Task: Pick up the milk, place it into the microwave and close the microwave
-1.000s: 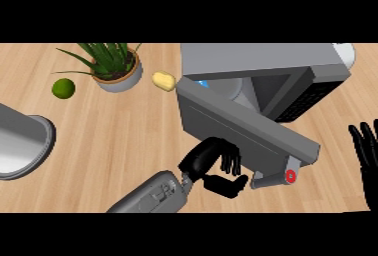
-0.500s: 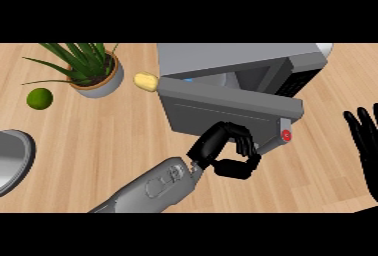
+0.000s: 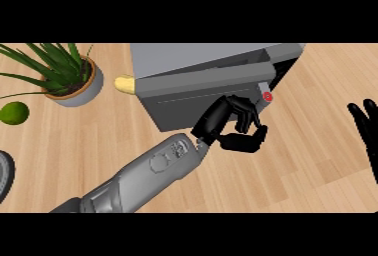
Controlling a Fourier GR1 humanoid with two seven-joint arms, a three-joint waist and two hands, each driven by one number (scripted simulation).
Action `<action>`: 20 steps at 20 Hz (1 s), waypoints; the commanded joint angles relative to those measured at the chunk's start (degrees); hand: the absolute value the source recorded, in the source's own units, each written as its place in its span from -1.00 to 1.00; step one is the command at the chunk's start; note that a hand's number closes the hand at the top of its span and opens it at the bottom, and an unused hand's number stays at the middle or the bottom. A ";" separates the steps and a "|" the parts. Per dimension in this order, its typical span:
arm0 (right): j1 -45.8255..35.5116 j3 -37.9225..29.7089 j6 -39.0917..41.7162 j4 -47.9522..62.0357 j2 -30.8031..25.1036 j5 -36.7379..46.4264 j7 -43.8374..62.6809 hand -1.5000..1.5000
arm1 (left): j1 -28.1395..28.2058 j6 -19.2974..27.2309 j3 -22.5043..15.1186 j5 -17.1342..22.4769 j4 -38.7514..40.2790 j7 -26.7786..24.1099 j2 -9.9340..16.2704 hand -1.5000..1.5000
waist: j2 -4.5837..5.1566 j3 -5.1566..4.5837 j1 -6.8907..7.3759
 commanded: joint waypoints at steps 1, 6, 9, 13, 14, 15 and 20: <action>-0.93 -0.33 1.05 -1.03 -1.55 -1.70 1.56 -1.00 | -5.39 1.10 2.06 3.13 2.70 -0.31 -0.01 1.00 | 0.32 0.09 -2.25; -2.39 -0.61 1.79 -1.77 -2.97 -4.11 3.48 -1.00 | -8.63 1.90 2.75 5.07 6.28 -1.47 0.01 1.00 | 1.01 0.12 -3.81; -2.96 -0.07 2.16 -2.56 -3.30 -5.09 4.36 -1.00 | -10.12 2.47 2.64 6.39 7.08 -1.57 0.02 1.00 | 1.10 0.14 -5.17; -4.16 -0.90 2.22 -2.08 -4.26 -6.56 5.34 -1.00 | -11.21 3.49 2.53 7.62 7.54 -1.76 0.04 1.00 | 1.38 0.24 -5.55; -4.34 -1.36 2.55 -2.33 -4.93 -6.83 5.50 -1.00 | -10.96 4.21 2.15 7.89 7.70 -1.58 0.04 1.00 | 1.35 0.27 -6.39; -4.62 -1.61 2.49 -1.97 -5.23 -6.72 5.65 -1.00 | -10.98 3.58 2.33 8.16 7.81 -2.27 0.05 1.00 | 1.74 0.24 -6.09; -5.20 -2.76 2.75 -1.74 -6.88 -8.29 7.08 -1.00 | -11.29 6.02 2.22 9.23 7.65 -2.75 0.08 1.00 | 1.48 0.28 -6.87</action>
